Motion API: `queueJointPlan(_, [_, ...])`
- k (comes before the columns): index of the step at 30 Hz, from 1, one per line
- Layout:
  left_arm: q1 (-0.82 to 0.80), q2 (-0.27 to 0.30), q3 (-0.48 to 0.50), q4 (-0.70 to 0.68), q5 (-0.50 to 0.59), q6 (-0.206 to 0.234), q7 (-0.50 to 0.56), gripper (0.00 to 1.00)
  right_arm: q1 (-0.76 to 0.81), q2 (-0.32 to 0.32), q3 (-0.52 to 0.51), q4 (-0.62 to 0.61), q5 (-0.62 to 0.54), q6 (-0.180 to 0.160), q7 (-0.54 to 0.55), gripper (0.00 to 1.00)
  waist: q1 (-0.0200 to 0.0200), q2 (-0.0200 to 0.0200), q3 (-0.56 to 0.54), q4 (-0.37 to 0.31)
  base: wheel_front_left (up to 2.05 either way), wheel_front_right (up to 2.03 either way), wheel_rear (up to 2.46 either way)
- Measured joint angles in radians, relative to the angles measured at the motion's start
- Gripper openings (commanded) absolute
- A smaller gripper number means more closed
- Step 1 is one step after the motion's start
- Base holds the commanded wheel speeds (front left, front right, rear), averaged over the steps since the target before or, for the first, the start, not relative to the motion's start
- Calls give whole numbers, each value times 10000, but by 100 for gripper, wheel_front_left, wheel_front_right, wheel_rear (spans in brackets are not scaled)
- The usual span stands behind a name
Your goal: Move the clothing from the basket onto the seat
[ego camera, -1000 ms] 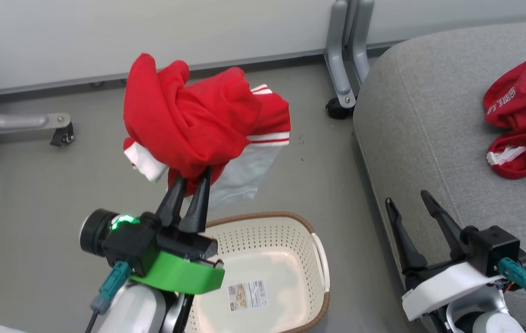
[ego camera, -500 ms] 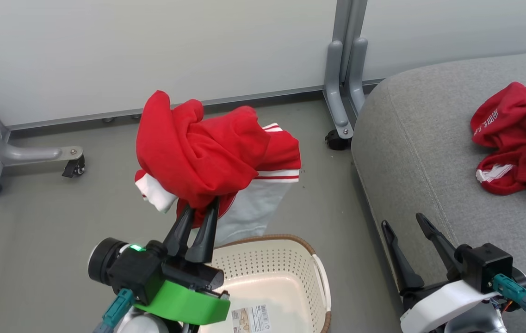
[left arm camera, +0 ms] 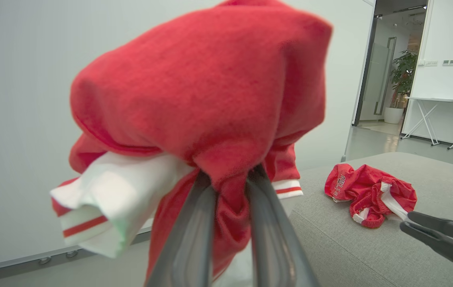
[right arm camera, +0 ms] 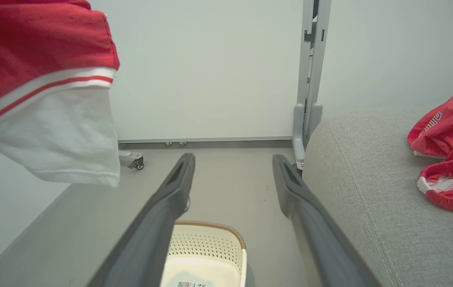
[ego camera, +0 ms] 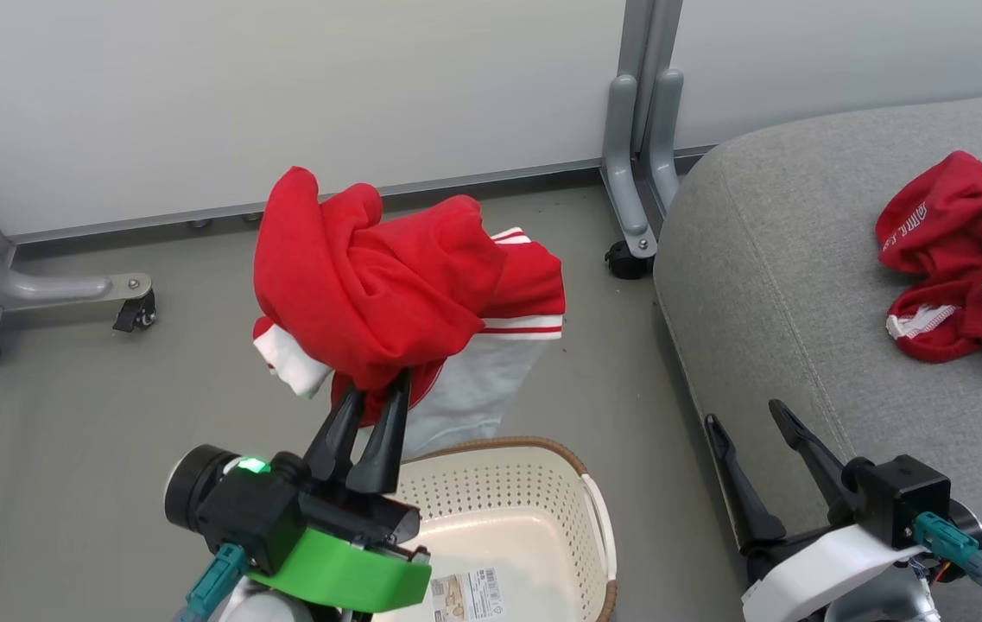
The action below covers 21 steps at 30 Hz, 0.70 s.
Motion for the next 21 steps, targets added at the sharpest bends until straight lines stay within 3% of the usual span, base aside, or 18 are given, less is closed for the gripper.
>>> queueJointPlan(8, [-6,12,-92,-113,-54,4,0,0,-221,-731,865,90,326,0,71,100,0,0,79,49,0,0,0])
queueJointPlan(15, [-129,0,-219,-207,-52,-15,0,0,-1607,-2117,2508,654,1131,0,-12,100,0,0,306,163,0,0,0])
queueJointPlan(21, [-296,-27,-351,-230,-48,-100,-10,0,-3184,-2773,3827,1415,1806,0,-420,100,0,0,473,333,0,0,0])
